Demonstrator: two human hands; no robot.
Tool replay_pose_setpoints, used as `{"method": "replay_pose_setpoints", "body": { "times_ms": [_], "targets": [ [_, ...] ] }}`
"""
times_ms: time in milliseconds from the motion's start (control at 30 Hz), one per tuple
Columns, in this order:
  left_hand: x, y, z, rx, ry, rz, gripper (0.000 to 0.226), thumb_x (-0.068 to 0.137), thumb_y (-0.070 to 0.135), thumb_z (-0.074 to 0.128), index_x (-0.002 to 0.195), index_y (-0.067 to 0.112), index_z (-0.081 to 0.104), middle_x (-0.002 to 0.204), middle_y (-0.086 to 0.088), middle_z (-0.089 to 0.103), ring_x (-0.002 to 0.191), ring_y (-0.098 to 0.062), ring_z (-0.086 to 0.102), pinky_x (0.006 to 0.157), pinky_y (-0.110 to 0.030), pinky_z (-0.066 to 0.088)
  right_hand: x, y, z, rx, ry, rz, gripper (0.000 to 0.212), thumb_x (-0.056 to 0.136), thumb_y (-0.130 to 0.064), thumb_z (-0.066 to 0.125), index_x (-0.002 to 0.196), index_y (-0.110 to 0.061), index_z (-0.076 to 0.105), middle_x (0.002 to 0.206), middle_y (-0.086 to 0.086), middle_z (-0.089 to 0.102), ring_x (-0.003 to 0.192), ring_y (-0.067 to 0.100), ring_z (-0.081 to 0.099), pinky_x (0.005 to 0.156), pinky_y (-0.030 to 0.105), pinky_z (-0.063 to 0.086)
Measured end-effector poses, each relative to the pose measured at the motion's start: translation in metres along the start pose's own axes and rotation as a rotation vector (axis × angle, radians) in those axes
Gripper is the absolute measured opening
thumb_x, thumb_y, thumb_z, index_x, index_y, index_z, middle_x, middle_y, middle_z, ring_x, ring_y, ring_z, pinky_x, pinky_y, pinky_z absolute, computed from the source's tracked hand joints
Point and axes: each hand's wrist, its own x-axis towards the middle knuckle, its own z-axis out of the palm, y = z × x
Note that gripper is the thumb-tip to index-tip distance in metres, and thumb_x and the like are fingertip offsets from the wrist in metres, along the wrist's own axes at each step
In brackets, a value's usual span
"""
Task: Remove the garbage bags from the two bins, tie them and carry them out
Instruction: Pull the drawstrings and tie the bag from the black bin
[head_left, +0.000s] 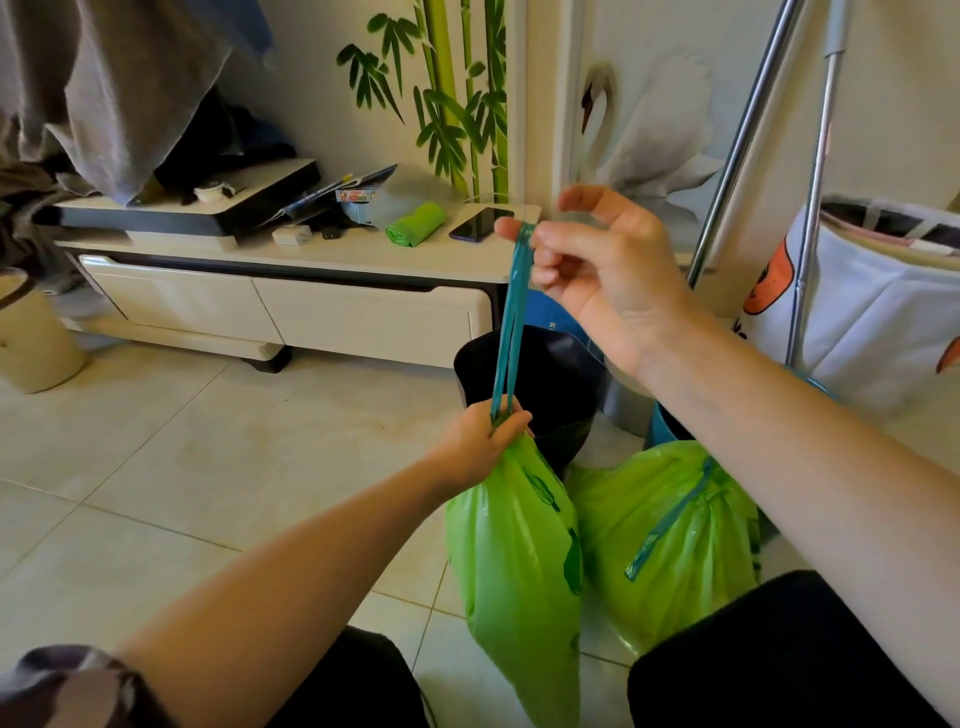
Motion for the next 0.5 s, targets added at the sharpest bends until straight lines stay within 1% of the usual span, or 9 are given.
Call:
{"method": "replay_pose_setpoints", "body": {
  "times_ms": [67, 133, 167, 233, 267, 333, 367, 467, 500],
  "targets": [
    [0.000, 0.000, -0.001, -0.020, -0.019, -0.008, 0.026, 0.098, 0.026, 0.048, 0.093, 0.003, 0.059, 0.070, 0.003, 0.046, 0.064, -0.011, 0.044, 0.061, -0.022, 0.038, 0.001, 0.003, -0.001, -0.047, -0.001, -0.002, 0.021, 0.086, 0.013, 0.050, 0.088, -0.008, 0.050, 0.093, 0.035, 0.062, 0.078, 0.027, 0.059, 0.056, 0.024, 0.037],
    [-0.001, 0.001, -0.003, -0.053, -0.027, -0.028, 0.028, 0.098, 0.027, 0.049, 0.093, 0.001, 0.056, 0.070, 0.003, 0.043, 0.065, -0.011, 0.042, 0.062, -0.022, 0.038, 0.002, 0.005, -0.002, -0.093, -0.021, -0.003, 0.020, 0.085, 0.012, 0.051, 0.091, -0.007, 0.051, 0.093, 0.031, 0.068, 0.083, 0.032, 0.047, 0.056, 0.024, 0.039],
    [-0.002, 0.001, -0.003, -0.066, -0.040, -0.035, 0.029, 0.097, 0.029, 0.050, 0.093, 0.000, 0.055, 0.071, 0.003, 0.044, 0.065, -0.011, 0.043, 0.062, -0.022, 0.038, 0.002, 0.005, -0.004, -0.123, -0.029, -0.008, 0.020, 0.086, 0.012, 0.051, 0.093, -0.007, 0.052, 0.094, 0.030, 0.069, 0.082, 0.031, 0.047, 0.056, 0.024, 0.039],
    [-0.004, 0.004, -0.004, -0.083, -0.081, -0.031, 0.028, 0.094, 0.031, 0.056, 0.096, 0.003, 0.059, 0.076, 0.001, 0.051, 0.070, -0.011, 0.049, 0.066, -0.022, 0.043, 0.001, 0.003, -0.010, -0.182, -0.034, -0.022, 0.020, 0.086, 0.010, 0.051, 0.095, -0.008, 0.052, 0.099, 0.029, 0.070, 0.072, 0.024, 0.048, 0.057, 0.024, 0.038],
    [-0.005, 0.007, -0.004, -0.087, -0.093, -0.025, 0.025, 0.092, 0.030, 0.060, 0.100, 0.006, 0.062, 0.081, 0.002, 0.056, 0.075, -0.010, 0.053, 0.069, -0.019, 0.046, 0.001, 0.002, -0.013, -0.193, -0.029, -0.027, 0.020, 0.086, 0.009, 0.051, 0.096, -0.008, 0.052, 0.100, 0.029, 0.070, 0.066, 0.020, 0.046, 0.057, 0.024, 0.038],
    [-0.007, 0.011, -0.009, -0.131, -0.064, -0.030, 0.026, 0.089, 0.026, 0.066, 0.109, 0.011, 0.067, 0.092, 0.004, 0.065, 0.084, -0.004, 0.059, 0.072, -0.009, 0.048, 0.001, 0.001, -0.016, -0.202, -0.013, -0.036, 0.020, 0.087, 0.008, 0.052, 0.096, -0.009, 0.053, 0.102, 0.028, 0.070, 0.060, 0.017, 0.039, 0.056, 0.024, 0.038],
    [-0.006, 0.013, -0.013, -0.165, -0.036, -0.035, 0.027, 0.087, 0.025, 0.068, 0.111, 0.012, 0.069, 0.096, 0.004, 0.068, 0.087, -0.003, 0.061, 0.074, -0.009, 0.049, 0.001, 0.001, -0.017, -0.209, -0.005, -0.039, 0.020, 0.086, 0.008, 0.052, 0.096, -0.009, 0.054, 0.103, 0.027, 0.070, 0.060, 0.017, 0.037, 0.057, 0.025, 0.037],
    [-0.002, 0.014, -0.023, -0.187, 0.047, -0.030, 0.027, 0.082, 0.025, 0.073, 0.106, 0.014, 0.073, 0.101, 0.000, 0.074, 0.091, -0.007, 0.067, 0.084, -0.020, 0.051, 0.003, 0.005, -0.015, -0.215, 0.001, -0.039, 0.019, 0.085, 0.007, 0.054, 0.099, -0.007, 0.054, 0.104, 0.024, 0.071, 0.060, 0.016, 0.037, 0.058, 0.025, 0.038],
    [-0.001, 0.013, -0.026, -0.197, 0.069, -0.030, 0.026, 0.081, 0.025, 0.074, 0.104, 0.013, 0.074, 0.100, -0.001, 0.075, 0.091, -0.007, 0.068, 0.084, -0.020, 0.051, 0.003, 0.006, -0.015, -0.229, 0.000, -0.039, 0.020, 0.085, 0.006, 0.055, 0.101, -0.006, 0.055, 0.104, 0.023, 0.072, 0.061, 0.015, 0.038, 0.059, 0.026, 0.038]
  ]
}}
